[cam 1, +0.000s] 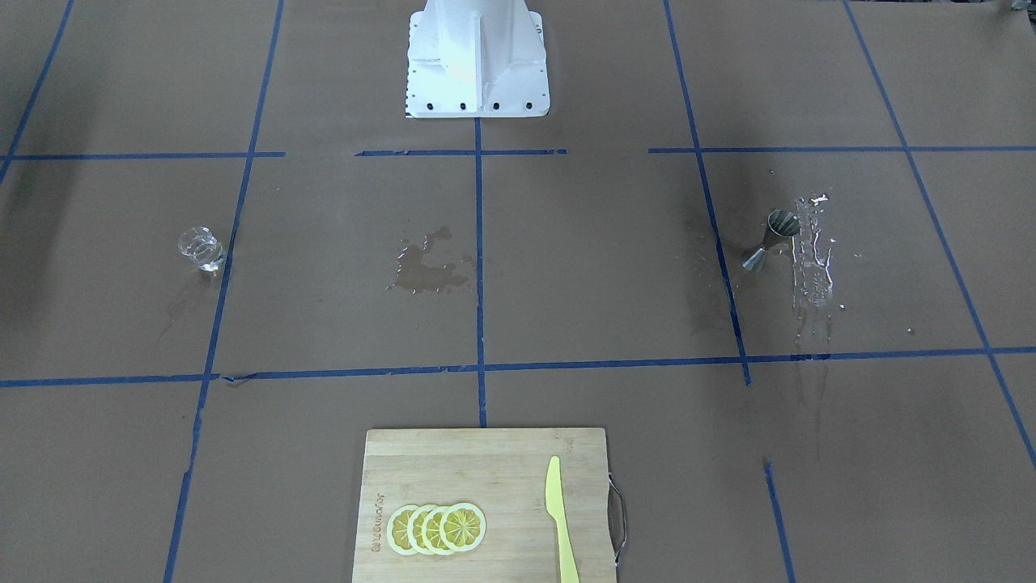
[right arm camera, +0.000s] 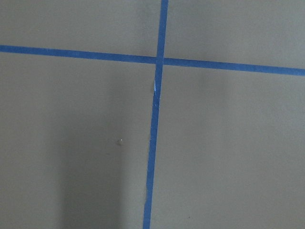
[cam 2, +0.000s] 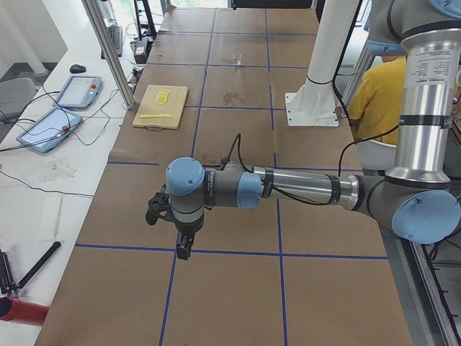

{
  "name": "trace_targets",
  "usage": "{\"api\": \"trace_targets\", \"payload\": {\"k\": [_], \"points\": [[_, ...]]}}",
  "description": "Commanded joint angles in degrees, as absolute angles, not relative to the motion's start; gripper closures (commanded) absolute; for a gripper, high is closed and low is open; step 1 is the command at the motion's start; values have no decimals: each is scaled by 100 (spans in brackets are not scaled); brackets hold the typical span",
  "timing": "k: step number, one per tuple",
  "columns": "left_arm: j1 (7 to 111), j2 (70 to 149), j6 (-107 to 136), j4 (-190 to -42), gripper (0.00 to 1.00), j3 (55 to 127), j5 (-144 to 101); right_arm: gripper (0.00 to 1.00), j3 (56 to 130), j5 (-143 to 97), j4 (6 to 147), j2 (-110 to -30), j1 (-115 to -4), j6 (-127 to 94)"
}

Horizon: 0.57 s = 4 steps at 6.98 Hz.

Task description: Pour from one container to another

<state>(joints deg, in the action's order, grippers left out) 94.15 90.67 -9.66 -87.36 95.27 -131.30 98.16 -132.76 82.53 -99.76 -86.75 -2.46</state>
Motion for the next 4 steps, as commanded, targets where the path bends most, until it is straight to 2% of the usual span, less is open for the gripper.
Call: {"api": "trace_targets", "payload": {"k": [1, 4], "points": [[9413, 9070, -984, -8728, 0, 9632, -13113, 0, 9835, -13280, 8244, -9976, -8675, -246], [9404, 9070, -984, -8858, 0, 9651, -13122, 0, 9844, -13280, 8244, -9958, -8675, -255]]}}
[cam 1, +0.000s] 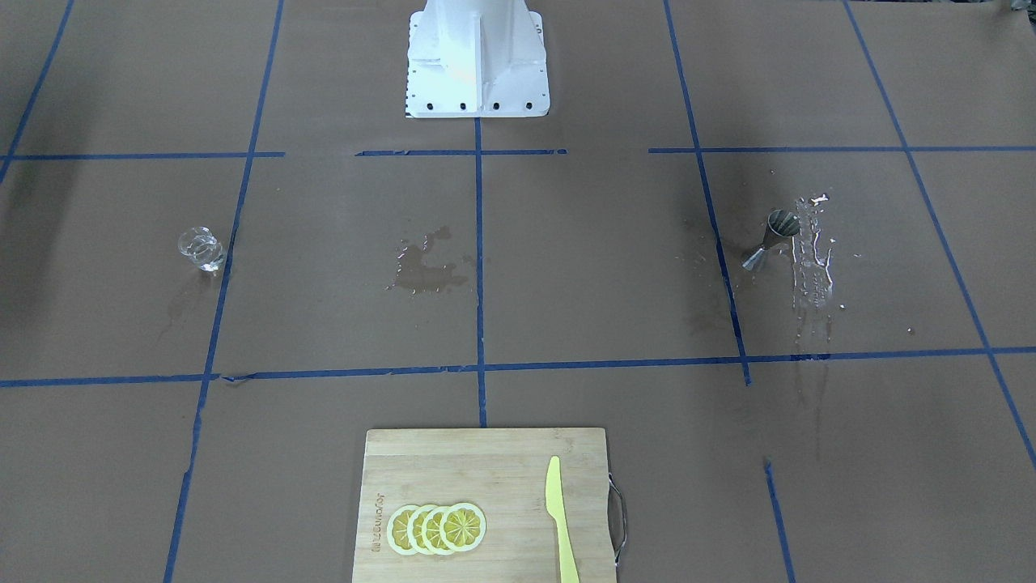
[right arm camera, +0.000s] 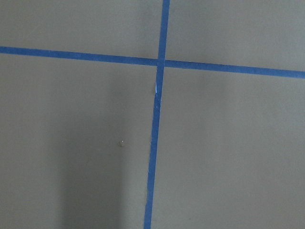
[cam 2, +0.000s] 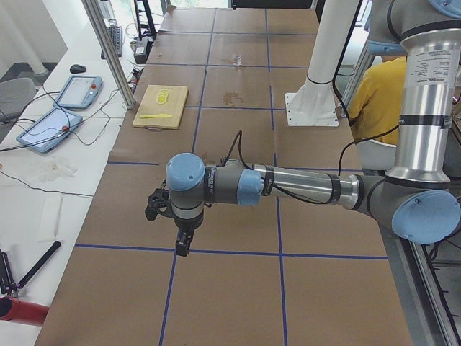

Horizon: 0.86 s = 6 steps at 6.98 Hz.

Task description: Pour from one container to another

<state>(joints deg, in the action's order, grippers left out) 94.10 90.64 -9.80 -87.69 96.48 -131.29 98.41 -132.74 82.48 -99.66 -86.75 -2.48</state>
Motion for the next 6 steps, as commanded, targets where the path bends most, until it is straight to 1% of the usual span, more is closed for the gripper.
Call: {"api": "trace_targets", "payload": {"k": [1, 2, 4, 6], "points": [[9387, 9044, -967, -9242, 0, 9633, -13148, 0, 10009, -13289, 8262, -9888, -8640, -307], [9378, 9009, -976, -9455, 0, 9624, -13148, 0, 10124, -13237, 8253, -9896, -8640, -334], [9360, 9088, -949, -9928, 0, 9545, -13218, 0, 10580, -13228, 8244, -9817, -8640, -343], [9352, 8913, -984, -11391, 0, 9466, -13638, 0, 10573, -13262, 8262, -9668, -8648, -841]]}}
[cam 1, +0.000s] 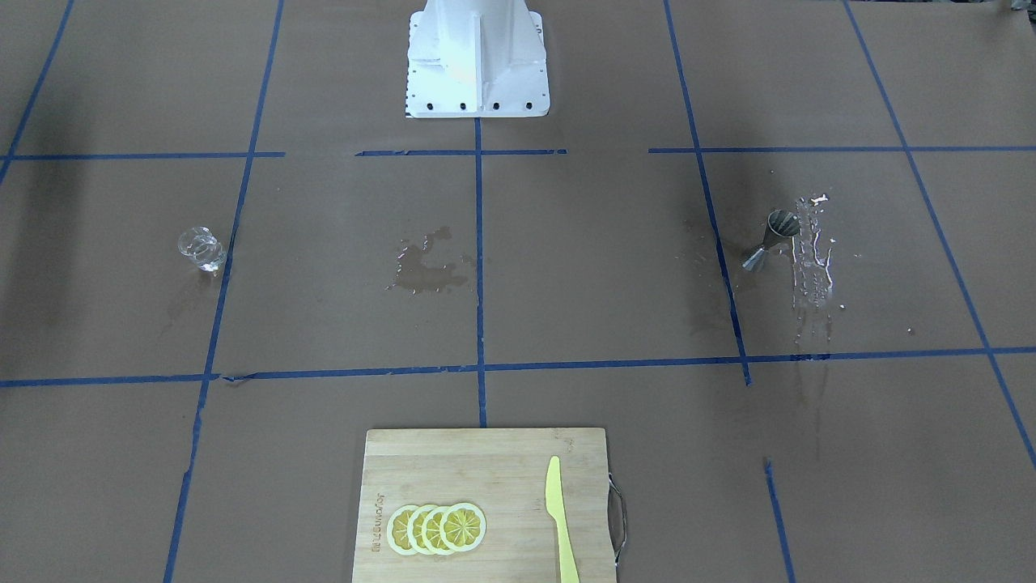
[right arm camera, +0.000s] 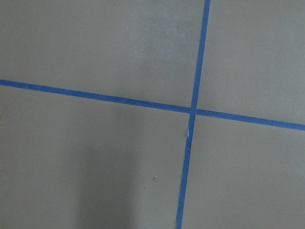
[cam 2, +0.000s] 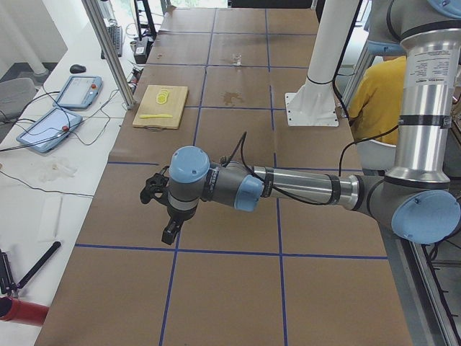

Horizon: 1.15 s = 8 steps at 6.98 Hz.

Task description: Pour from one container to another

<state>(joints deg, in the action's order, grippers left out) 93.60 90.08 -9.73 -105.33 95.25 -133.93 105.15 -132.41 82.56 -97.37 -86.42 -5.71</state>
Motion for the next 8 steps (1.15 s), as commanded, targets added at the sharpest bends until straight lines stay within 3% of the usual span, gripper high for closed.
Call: {"api": "trace_targets", "payload": {"k": [1, 4, 8], "points": [[9352, 8886, -932, -11974, 0, 9179, -13997, 0, 10556, -13254, 8262, -9668, -8648, -844], [9360, 8806, -914, -13111, 0, 8825, -14229, 0, 10591, -13236, 8201, -9659, -8648, -773], [9020, 8841, -644, -14230, 0, 8999, -14168, 0, 10600, -13254, 8042, -9720, -8648, -844]]}}
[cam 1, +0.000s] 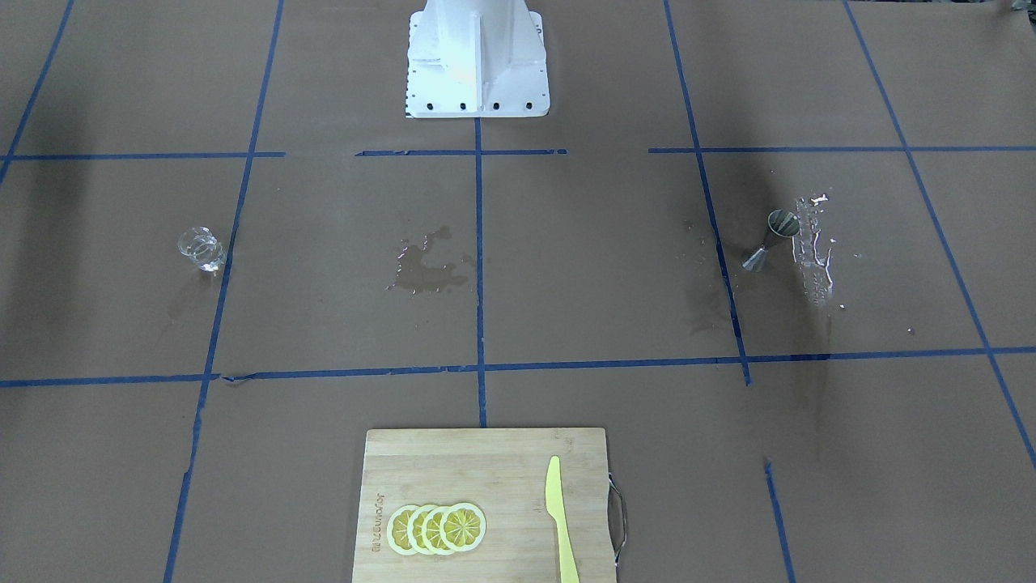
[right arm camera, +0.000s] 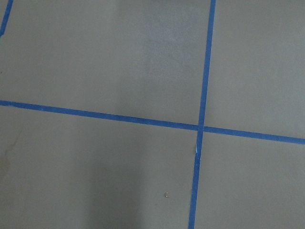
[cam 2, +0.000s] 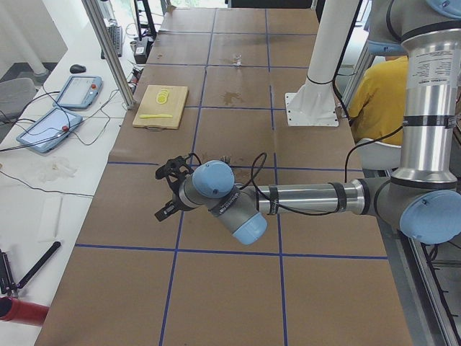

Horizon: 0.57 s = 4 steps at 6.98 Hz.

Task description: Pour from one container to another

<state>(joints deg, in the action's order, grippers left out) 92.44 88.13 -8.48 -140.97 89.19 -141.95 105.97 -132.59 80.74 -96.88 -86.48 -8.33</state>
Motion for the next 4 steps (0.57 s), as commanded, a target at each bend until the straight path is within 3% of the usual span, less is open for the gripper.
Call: {"api": "trace_targets", "payload": {"k": [1, 4], "points": [[8617, 8850, 359, -14404, 0, 9322, -14011, 0, 10600, -13254, 8042, -9729, -8648, -844], [6362, 8842, 3551, -16185, 0, 9536, -11513, 0, 10573, -13254, 8042, -9738, -8648, -844]]}}
